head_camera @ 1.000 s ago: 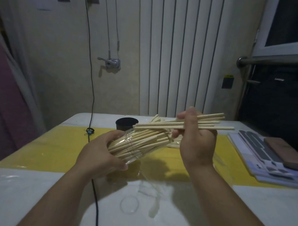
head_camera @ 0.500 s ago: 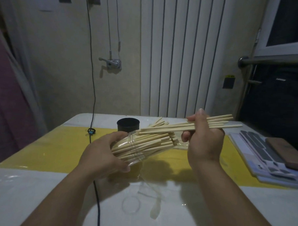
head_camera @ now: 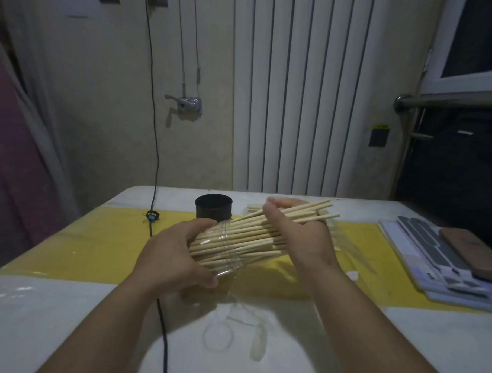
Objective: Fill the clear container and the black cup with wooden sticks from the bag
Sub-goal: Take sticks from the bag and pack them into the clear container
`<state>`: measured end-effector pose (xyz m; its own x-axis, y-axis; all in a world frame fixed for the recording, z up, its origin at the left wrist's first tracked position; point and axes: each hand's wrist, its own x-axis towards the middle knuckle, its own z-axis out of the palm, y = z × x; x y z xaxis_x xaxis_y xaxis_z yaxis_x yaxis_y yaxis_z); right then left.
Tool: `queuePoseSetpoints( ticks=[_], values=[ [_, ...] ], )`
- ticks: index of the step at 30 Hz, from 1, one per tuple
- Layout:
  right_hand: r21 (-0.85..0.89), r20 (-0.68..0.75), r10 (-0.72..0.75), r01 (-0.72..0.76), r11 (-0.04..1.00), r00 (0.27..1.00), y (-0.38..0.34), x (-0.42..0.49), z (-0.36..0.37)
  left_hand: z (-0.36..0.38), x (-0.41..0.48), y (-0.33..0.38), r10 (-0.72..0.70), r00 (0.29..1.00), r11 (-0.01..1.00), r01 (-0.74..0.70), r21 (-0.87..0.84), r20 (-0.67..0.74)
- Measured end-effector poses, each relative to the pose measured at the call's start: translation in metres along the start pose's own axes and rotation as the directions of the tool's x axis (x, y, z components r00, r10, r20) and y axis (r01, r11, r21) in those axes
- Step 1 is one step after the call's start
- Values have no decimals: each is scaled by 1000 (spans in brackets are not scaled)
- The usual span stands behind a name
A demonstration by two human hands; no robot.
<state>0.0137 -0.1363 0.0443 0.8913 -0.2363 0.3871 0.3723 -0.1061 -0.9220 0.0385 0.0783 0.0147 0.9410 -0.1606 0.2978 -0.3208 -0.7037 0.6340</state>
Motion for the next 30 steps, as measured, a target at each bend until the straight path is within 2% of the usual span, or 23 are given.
queuePoseSetpoints(
  ticks=[2, 4, 5, 7, 8, 11, 13, 17, 21, 25, 28, 30],
  values=[
    [84, -25, 32, -30, 996, 999, 1, 2, -3, 0, 1, -1, -7, 1000, 1000, 7, 0, -5],
    [272, -146, 66, -24, 962, 987, -1, 4, -7, 0, 1, -2, -17, 1000, 1000, 17, -8, -18],
    [306, -201, 73, -8, 952, 977, -4, 3, -8, -1, 1, -2, -20, 1000, 1000, 20, -11, -21],
    [242, -248, 46, 16, 970, 968, -3, 4, -8, -1, 1, -3, -19, 1000, 1000, 19, -12, -19],
    [173, -223, 22, 17, 985, 975, -1, 5, -8, -1, 1, -3, -17, 1000, 1000, 17, -12, -18],
    [-99, 55, -2, 8, 995, 998, 1, 5, -7, 0, 1, -2, -7, 1000, 1000, 7, -4, -12],
    [-162, 137, -7, 29, 986, 991, 2, 7, -7, 0, 1, -1, -3, 1000, 1000, 3, 2, -9],
    [-100, 24, -20, 22, 995, 1000, 1, 3, -7, 0, 1, -1, -13, 1000, 1000, 13, -12, -15],
    [-194, 150, -7, 37, 980, 989, 3, 3, -5, 0, 2, -3, -18, 1000, 1000, 18, -1, -9],
    [-108, 113, -8, 20, 994, 994, 8, 4, -7, 0, 2, -3, -30, 999, 999, 29, -13, -19],
    [-61, 20, -15, 16, 998, 1000, 9, 7, -12, 1, 2, -5, -51, 998, 997, 49, -58, -35],
    [-94, -79, -34, 26, 995, 996, 6, 10, -18, 1, 3, -7, -71, 996, 993, 67, -99, -46]
  ],
)
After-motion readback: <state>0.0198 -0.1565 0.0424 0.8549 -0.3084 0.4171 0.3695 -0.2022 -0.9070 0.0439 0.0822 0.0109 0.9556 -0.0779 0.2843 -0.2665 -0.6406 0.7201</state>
